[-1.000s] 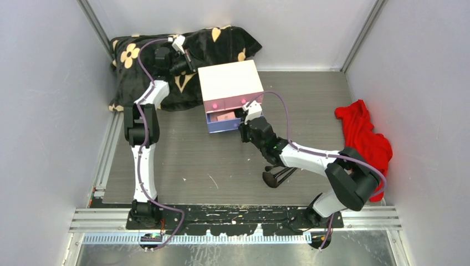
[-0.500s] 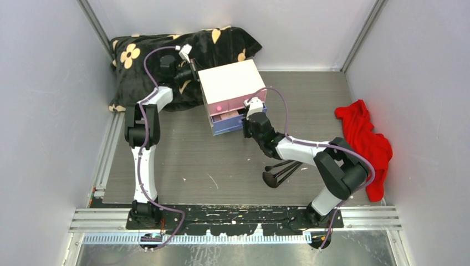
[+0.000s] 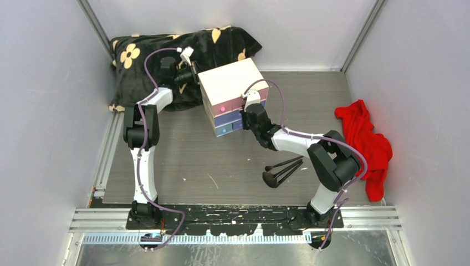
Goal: Organize the makeup
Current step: Close the drawer in the storage box.
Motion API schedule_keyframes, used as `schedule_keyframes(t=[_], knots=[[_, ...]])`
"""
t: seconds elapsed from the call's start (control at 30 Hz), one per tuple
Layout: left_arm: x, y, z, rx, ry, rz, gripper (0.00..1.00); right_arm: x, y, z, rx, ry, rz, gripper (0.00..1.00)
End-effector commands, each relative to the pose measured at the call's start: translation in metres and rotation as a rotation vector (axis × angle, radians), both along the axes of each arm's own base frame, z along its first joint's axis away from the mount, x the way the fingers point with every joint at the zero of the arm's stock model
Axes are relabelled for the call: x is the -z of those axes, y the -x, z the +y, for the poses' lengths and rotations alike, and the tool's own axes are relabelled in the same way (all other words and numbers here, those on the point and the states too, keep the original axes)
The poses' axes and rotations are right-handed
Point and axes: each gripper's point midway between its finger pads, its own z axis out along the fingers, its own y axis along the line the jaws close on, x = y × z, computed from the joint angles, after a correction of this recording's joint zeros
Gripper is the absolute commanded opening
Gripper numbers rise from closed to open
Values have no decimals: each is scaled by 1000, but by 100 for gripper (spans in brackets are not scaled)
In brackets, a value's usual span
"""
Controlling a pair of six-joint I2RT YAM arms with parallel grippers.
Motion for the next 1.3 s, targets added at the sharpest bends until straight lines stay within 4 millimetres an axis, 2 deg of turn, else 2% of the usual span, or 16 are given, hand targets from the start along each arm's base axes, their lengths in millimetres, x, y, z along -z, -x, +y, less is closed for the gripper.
schedule_keyframes(t=[0.0,0.17,0.27,0.4,0.5,0.53,0.6,0.7,0.77,0.87,1.0,1.1,1.27], knots=[[-15,34,-29,126,2,1,2,-66,-28,19,-12,-133,-174,1],[-11,28,-18,75,-10,20,2,-54,3,-8,18,-114,-131,1],[-8,22,-7,12,-27,33,2,-61,22,-24,30,-107,-127,5],[-8,15,15,-62,-55,60,6,-73,43,-44,36,-77,-120,31],[-10,10,37,-113,-47,100,8,-76,52,-63,86,-49,-134,56],[-12,8,45,-133,-37,106,8,-75,53,-68,91,-35,-134,61],[-15,6,63,-181,-20,108,8,-70,55,-71,77,2,-111,64],[-13,7,87,-248,-40,115,18,-53,58,-67,40,32,-44,64],[-11,9,97,-266,-70,121,22,-43,64,-60,6,17,-10,63],[-8,14,109,-300,-108,135,35,-35,67,-60,10,-7,-3,63],[-5,27,115,-331,-155,161,47,-28,66,-56,-7,-13,2,63],[-1,36,120,-369,-174,178,58,-24,64,-38,-82,-37,19,61],[13,58,124,-424,-230,189,66,-11,60,-10,-182,-83,48,57]])
